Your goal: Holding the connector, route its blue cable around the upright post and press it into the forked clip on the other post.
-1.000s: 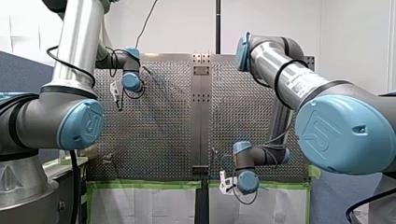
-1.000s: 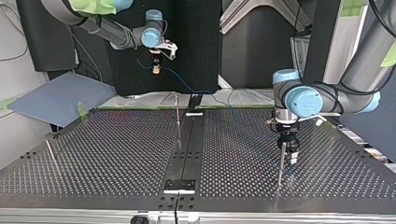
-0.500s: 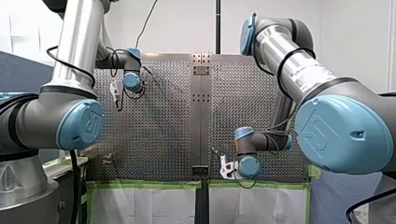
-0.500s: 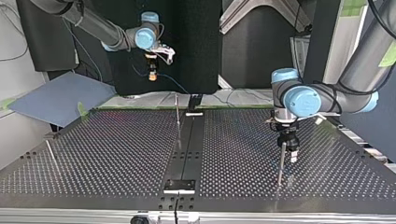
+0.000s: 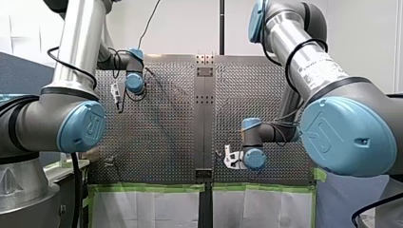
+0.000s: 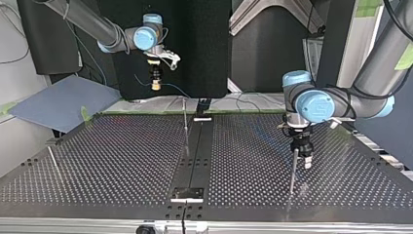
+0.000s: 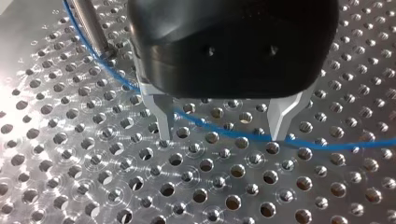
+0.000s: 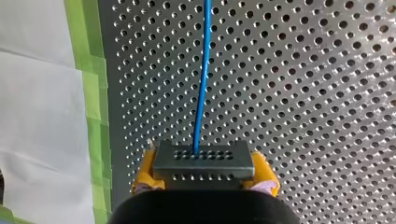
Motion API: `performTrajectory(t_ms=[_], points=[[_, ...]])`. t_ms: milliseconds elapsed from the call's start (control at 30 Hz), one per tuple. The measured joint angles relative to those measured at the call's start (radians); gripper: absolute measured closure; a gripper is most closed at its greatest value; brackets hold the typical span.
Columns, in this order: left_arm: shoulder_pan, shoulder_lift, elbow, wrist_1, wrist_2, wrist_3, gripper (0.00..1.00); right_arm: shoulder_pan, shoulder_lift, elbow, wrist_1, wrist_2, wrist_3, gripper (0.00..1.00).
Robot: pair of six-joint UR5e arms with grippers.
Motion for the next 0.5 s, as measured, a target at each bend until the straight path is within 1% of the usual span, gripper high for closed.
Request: performTrajectory(t_ms=[133,267,367,500], points=[[0.000,0.000,0.000,-0.005,-0.010,0.002,0.00,-0.009,-0.001,0.016,-0.012,-0.011,-0.005,1.00],[0.000,0.000,0.000,-0.017,-0.024,0.006,0.00,-0.020,-0.001,0.041,-0.036,-0.033,-0.015,1.00],[0.000,0.000,0.000,-0.027,-0.030,0.007,0.00,-0.026,0.000,0.050,-0.047,-0.045,-0.018,1.00],[0.000,0.000,0.000,-0.048,-0.032,0.006,0.00,-0.033,0.001,0.054,-0.050,-0.051,-0.018,1.00]])
